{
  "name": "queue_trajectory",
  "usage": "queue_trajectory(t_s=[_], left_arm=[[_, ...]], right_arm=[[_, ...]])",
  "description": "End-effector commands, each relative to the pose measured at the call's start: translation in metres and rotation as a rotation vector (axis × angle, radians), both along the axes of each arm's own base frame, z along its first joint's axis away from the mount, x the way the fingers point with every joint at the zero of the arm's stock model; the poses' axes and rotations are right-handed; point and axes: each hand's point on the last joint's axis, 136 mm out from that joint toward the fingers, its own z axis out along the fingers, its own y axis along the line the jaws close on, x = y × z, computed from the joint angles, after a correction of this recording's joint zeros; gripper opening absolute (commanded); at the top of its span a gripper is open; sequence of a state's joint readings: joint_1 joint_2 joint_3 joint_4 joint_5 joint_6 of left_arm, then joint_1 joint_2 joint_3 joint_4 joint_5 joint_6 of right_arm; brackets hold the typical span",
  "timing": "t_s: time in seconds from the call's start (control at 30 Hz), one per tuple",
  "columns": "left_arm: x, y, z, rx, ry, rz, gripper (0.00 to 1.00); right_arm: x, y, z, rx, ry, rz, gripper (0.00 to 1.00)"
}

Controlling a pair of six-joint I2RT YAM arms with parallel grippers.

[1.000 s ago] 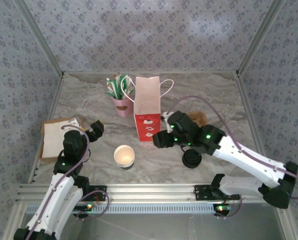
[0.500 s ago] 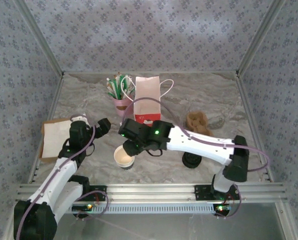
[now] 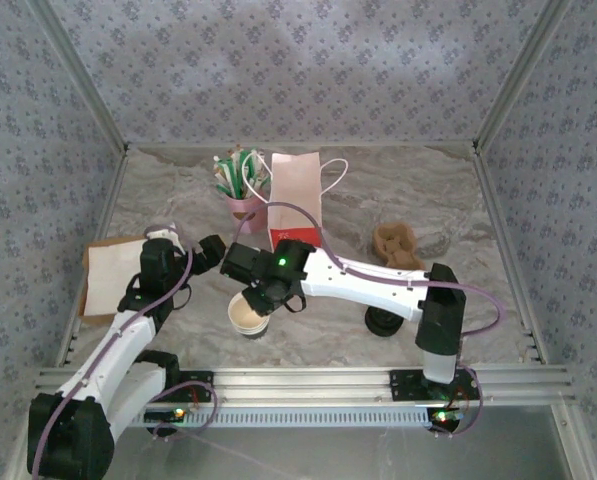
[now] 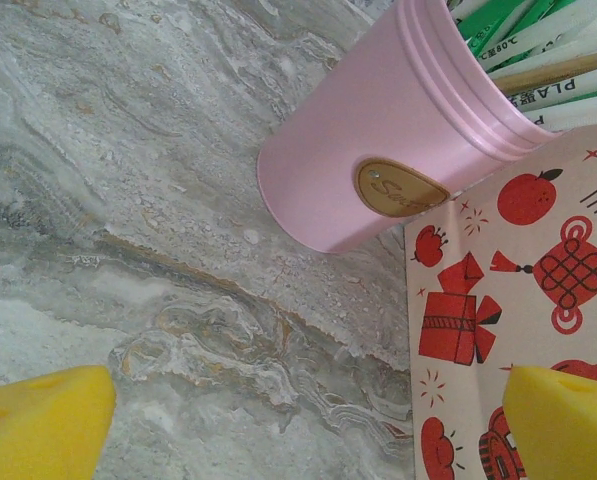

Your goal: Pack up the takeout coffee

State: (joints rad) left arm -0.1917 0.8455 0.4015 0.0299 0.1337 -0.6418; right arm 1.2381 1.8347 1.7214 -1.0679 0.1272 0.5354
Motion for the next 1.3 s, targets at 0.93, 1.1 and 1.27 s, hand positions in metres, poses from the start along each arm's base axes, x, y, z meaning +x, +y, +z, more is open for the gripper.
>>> queue_trajectory(t_s=[0.93,1.1,1.27], left_arm=[[0.007,-0.003,0.025,-0.026,-0.066,-0.008,1.00],[0.004,-0.001,0.028,-0.023,-0.076,0.002,0.99],[-0.003,0.007,0.039,-0.011,-0.113,0.032,0.98]], right_arm=[[0.014,0.006,-0.005,0.015,0.017,-0.069,0.03],[0.032,0.007,0.000,0.050,0.005,-0.103,0.00],[0.048,0.016,0.001,0.093,0.015,-0.119,0.00]])
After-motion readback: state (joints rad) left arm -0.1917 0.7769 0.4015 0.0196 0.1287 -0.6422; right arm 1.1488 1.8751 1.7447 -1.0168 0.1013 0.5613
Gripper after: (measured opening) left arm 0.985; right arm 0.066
